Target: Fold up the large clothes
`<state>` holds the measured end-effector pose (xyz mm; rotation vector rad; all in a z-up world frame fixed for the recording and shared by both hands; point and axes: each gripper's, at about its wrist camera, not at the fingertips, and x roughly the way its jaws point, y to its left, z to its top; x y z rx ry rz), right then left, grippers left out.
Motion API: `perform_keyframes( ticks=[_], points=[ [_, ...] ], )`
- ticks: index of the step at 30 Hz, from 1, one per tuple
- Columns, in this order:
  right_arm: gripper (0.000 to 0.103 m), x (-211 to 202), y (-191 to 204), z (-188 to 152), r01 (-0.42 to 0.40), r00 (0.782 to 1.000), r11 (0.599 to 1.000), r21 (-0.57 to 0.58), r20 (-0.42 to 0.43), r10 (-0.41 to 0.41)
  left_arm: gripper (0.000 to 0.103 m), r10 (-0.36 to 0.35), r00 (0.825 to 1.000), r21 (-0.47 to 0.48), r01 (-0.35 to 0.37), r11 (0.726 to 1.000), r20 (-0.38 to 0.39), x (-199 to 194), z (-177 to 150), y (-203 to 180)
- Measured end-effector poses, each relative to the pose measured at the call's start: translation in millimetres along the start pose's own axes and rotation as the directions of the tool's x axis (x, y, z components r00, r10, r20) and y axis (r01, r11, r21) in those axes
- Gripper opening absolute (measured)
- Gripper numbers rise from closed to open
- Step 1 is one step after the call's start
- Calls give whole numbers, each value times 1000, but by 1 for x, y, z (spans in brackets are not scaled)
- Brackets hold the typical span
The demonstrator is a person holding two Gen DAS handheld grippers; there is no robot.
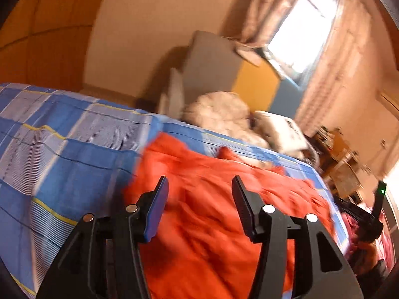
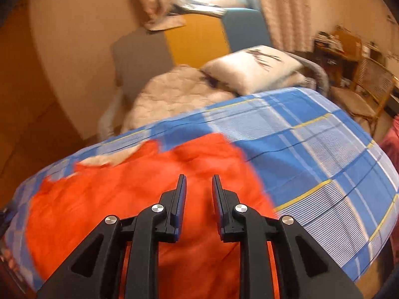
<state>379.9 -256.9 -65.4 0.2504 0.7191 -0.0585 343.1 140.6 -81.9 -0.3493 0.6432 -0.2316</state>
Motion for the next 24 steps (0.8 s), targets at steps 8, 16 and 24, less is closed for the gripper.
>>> perform_keyframes(
  ticks=[8, 16, 24],
  points=[
    [21, -11, 56, -26, -102, 995, 989, -103, -28, 100, 52, -108, 990, 122, 118, 986, -88, 18, -23, -71],
    [21, 41, 55, -37, -44, 994, 994, -101, -103, 33, 44, -36, 979, 86, 54, 995, -200, 76, -34, -70],
    [21, 85, 47, -40, -25, 990, 997, -75, -137, 15, 19, -27, 970, 32, 36, 999, -242, 102, -43, -46]
  ],
)
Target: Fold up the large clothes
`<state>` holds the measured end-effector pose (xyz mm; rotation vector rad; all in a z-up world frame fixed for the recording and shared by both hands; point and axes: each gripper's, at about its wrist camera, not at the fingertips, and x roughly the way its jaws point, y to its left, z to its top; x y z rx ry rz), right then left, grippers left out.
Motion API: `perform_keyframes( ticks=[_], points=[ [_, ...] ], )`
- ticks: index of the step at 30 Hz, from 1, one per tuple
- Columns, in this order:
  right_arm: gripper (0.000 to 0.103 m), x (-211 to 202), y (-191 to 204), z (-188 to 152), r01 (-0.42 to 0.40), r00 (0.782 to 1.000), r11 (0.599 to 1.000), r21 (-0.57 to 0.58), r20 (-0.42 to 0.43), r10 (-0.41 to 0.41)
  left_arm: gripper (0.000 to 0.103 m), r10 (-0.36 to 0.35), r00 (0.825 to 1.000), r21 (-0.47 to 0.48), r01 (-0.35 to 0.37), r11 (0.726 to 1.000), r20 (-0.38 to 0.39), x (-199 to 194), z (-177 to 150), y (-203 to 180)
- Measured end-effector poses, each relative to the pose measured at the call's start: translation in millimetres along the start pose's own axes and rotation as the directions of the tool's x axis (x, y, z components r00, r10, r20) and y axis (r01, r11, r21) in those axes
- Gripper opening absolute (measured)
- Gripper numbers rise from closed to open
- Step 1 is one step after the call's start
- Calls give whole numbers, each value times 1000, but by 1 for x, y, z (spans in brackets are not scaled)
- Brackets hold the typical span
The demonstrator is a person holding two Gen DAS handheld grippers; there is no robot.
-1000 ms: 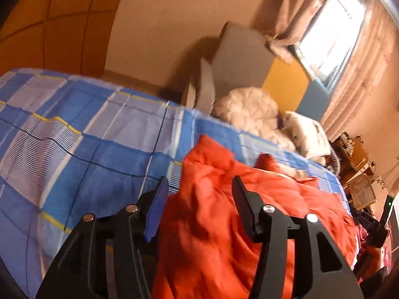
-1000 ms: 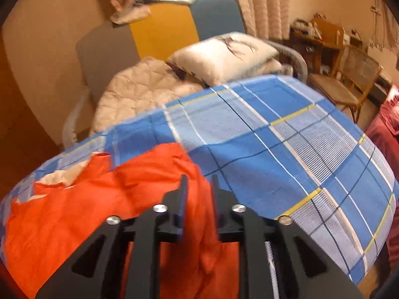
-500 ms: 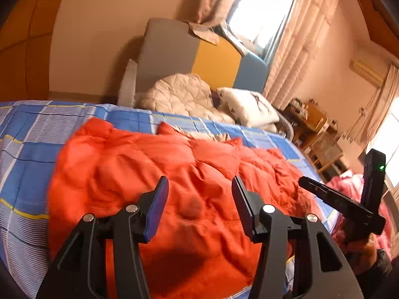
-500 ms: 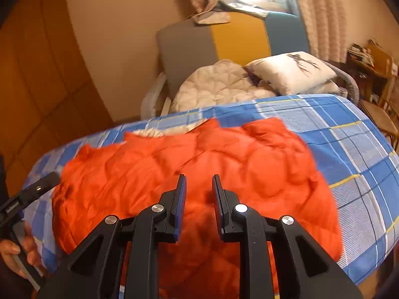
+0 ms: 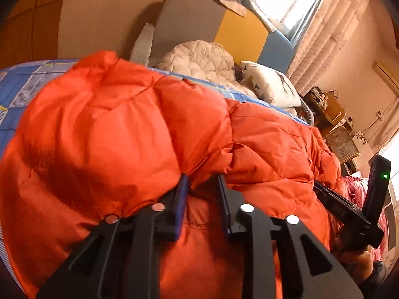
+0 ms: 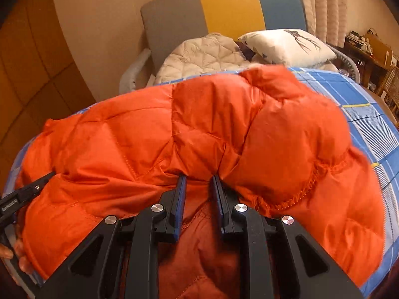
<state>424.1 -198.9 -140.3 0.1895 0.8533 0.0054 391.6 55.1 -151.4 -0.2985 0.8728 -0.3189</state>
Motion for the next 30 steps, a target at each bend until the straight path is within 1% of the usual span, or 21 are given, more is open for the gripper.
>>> perform_keyframes(
  ticks=[3, 6, 8, 9, 10, 11, 12, 14, 16, 18, 21, 23, 24, 26, 30],
  points=[
    [20, 8, 1, -3, 16, 1000, 1000, -16, 0, -16, 9, -5, 1000, -26, 5, 1000, -7, 8, -3, 10],
    [20, 7, 1, -4, 19, 1000, 1000, -21, -17, -19, 7, -7, 1000, -39, 6, 999, -12, 10, -7, 14],
    [20, 0, -2, -1, 4, 999, 1000, -12, -39, -5, 7, 14, 1000, -33, -15, 999, -13, 5, -8, 9],
    [22, -5, -4, 1, -6, 999, 1000, 0, -42, 6, 18, 23, 1000, -19, -23, 1000, -5, 0, -10, 3],
    [28, -9, -6, 1, -17, 999, 1000, 9, -39, 17, 37, 25, 1000, -4, -25, 1000, 6, -6, -10, -3],
    [32, -18, -8, 0, -30, 999, 999, 17, -24, 31, 45, 29, 999, 22, -30, 999, 29, -14, -13, -13],
    [38, -29, -11, -2, -29, 1000, 999, 18, -2, 29, 50, 36, 998, 48, -38, 998, 48, -20, -14, -22],
    [42, -47, -15, -4, -30, 999, 999, 17, 33, 30, 50, 26, 997, 85, -31, 996, 67, -28, -15, -38],
    [48, -58, -18, -8, -15, 998, 1000, 16, 55, 14, 50, 5, 997, 119, -14, 993, 76, -34, -14, -54],
    [48, -69, -27, -13, -11, 998, 999, 33, 62, 9, 50, -14, 997, 149, 4, 989, 72, -31, -14, -73],
    [48, -71, -37, -22, 8, 999, 999, 39, 52, -10, 50, 1, 999, 174, -8, 985, 41, -15, -13, -89],
    [48, -66, -42, -26, 14, 999, 999, 42, 37, -15, 50, 27, 1000, 159, -28, 987, 6, 0, -16, -86],
    [48, -63, -43, -28, 20, 999, 999, 39, 32, -21, 52, 31, 1000, 151, -31, 988, 0, 2, -19, -83],
    [48, -52, -48, -31, 17, 1000, 999, 50, 16, -18, 52, 17, 1000, 133, -15, 991, -13, 9, -22, -74],
    [48, -34, -53, -35, 20, 1000, 997, 71, 2, -20, 52, 0, 999, 131, 4, 991, -37, 18, -23, -68]
  ],
)
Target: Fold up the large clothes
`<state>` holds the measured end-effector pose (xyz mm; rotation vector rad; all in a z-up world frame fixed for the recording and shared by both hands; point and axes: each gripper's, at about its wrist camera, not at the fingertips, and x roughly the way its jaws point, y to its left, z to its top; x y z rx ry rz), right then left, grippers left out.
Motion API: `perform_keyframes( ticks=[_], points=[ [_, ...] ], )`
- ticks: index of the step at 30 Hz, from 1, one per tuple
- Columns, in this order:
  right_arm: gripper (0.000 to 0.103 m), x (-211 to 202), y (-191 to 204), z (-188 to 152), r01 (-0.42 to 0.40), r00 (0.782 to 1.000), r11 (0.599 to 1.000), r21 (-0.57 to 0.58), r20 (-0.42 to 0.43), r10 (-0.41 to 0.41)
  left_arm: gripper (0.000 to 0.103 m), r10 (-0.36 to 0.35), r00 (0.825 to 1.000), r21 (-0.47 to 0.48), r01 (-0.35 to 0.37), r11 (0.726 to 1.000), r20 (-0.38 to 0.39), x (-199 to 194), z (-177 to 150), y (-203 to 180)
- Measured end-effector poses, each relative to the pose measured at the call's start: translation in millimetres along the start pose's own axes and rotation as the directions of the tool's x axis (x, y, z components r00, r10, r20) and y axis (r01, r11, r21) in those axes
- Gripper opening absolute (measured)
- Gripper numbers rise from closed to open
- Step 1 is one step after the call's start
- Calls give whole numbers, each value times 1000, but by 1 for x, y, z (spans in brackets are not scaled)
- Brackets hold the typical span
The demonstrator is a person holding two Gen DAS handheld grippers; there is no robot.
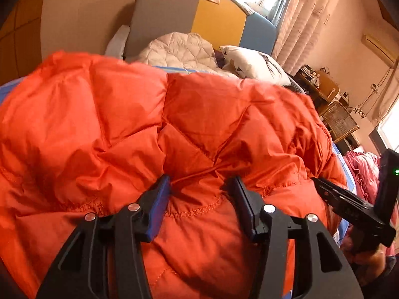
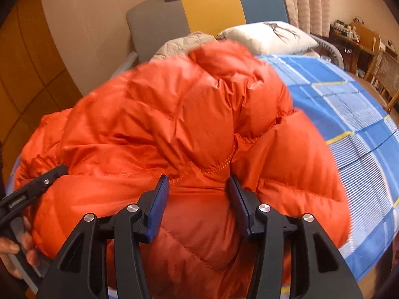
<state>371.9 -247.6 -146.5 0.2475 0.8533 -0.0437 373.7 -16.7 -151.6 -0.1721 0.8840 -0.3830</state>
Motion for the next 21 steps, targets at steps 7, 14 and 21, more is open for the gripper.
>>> perform_keyframes(
  ticks=[7, 14, 21],
  points=[
    [59, -32, -18, -2, -93, 996, 991, 98, 18, 92, 53, -28, 998, 29, 26, 999, 57, -32, -9, 6],
    [62, -78, -76, -41, -208, 978, 898, 387, 76, 194, 56, -48, 992, 77, 40, 996, 113, -79, -27, 33],
    [65, -67, -108, -74, -263, 960, 774, 576, 74, 271, 56, -75, 994, 180, 59, 982, 85, -112, -47, 77]
  ],
)
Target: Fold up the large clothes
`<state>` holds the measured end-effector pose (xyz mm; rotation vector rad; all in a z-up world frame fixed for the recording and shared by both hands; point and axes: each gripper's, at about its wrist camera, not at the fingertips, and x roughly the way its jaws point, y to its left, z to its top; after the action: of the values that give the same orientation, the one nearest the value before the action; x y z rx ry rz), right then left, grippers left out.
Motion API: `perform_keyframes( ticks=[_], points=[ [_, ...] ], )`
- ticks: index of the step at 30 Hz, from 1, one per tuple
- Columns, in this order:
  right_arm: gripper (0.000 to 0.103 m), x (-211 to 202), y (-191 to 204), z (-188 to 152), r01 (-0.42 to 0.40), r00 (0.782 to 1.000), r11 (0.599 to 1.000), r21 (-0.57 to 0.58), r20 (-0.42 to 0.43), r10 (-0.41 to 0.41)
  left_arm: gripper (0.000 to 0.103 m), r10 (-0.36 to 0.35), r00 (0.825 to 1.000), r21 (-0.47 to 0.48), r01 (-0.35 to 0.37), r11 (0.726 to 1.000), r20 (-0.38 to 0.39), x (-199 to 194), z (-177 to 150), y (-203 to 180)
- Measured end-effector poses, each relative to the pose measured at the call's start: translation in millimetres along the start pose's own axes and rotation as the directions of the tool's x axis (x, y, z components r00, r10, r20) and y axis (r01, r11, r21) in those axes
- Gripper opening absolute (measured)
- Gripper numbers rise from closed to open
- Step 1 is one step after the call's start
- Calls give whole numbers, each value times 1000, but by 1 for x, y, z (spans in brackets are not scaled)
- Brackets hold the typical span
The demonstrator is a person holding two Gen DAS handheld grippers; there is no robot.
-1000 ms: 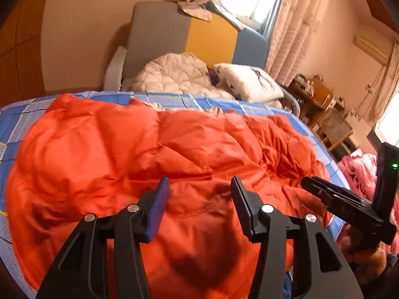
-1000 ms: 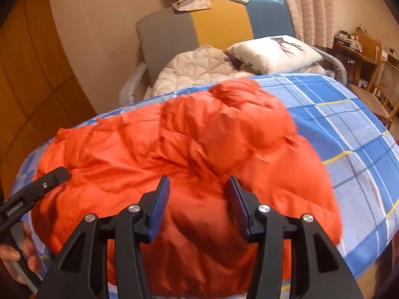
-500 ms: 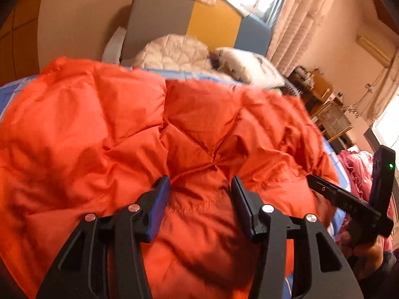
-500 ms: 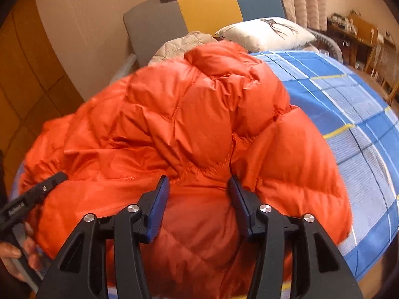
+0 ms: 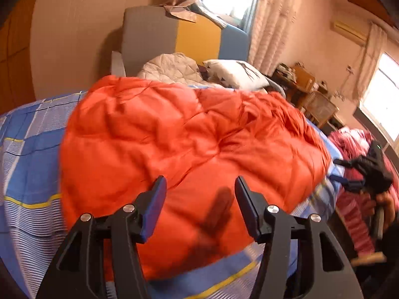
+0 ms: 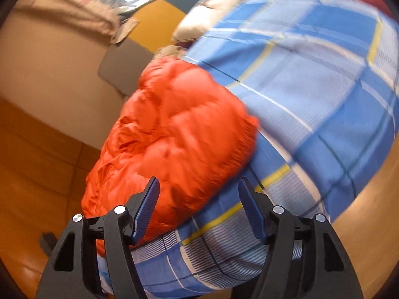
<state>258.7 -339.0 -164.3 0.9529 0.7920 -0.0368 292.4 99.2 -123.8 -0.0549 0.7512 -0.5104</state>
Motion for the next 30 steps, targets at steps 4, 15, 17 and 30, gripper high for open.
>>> perform_keyframes(
  ticks=[4, 15, 17, 30],
  points=[
    [65, 21, -10, 5, -58, 998, 992, 108, -9, 60, 50, 37, 999, 11, -36, 999, -28, -10, -10, 25],
    [32, 61, -4, 17, -107, 994, 978, 181, -9, 110, 52, -46, 995, -83, 39, 996, -84, 15, -36, 62],
    [21, 56, 8, 23, -96, 995, 988, 123, -11, 98, 52, -54, 995, -78, 47, 996, -88, 16, -38, 63],
    [11, -28, 44, 50, -11, 987, 995, -103, 158, 27, 51, -101, 983, 59, 111, 992, -154, 30, -38, 9]
  ],
)
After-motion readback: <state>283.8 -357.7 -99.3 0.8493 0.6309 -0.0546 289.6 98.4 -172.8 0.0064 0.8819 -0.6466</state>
